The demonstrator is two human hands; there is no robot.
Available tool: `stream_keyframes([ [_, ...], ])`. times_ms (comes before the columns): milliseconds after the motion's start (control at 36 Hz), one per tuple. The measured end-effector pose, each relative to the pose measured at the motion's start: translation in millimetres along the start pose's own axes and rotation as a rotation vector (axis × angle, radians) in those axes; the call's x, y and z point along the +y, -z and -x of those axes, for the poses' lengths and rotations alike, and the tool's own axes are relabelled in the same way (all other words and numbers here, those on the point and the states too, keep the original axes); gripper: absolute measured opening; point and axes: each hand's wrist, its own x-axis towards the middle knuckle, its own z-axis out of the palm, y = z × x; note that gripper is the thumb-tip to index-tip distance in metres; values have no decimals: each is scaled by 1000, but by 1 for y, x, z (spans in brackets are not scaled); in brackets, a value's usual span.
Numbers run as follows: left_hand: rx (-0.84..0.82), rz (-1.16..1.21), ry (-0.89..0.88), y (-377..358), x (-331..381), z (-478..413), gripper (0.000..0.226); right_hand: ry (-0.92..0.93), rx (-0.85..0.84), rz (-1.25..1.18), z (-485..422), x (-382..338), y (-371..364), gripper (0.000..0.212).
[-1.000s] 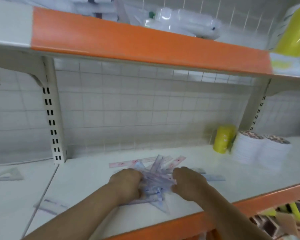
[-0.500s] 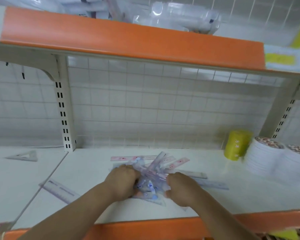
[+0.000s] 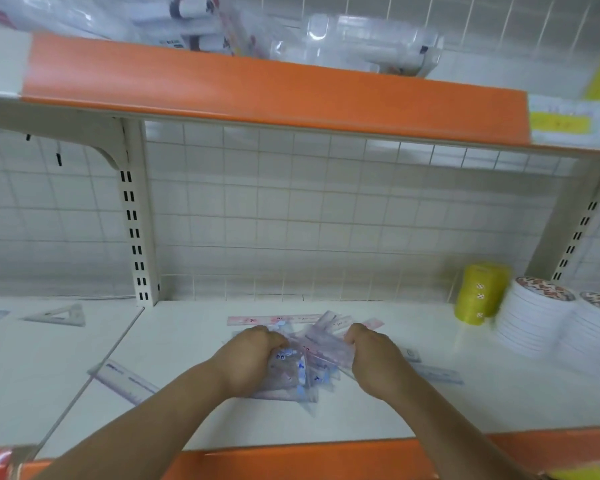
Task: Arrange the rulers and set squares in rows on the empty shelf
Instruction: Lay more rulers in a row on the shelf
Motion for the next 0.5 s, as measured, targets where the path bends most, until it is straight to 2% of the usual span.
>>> stream_keyframes([
  [111,30,46,58,-2,-4,0,27,-12,58,-94,-1,0,-1,20],
  [222,2,109,160,2,-3,5,30,33,28,-117,1,-2,2,37],
  [500,62,125,242,5,-14,42,37,143,42,-94,0,-24,-1,36],
])
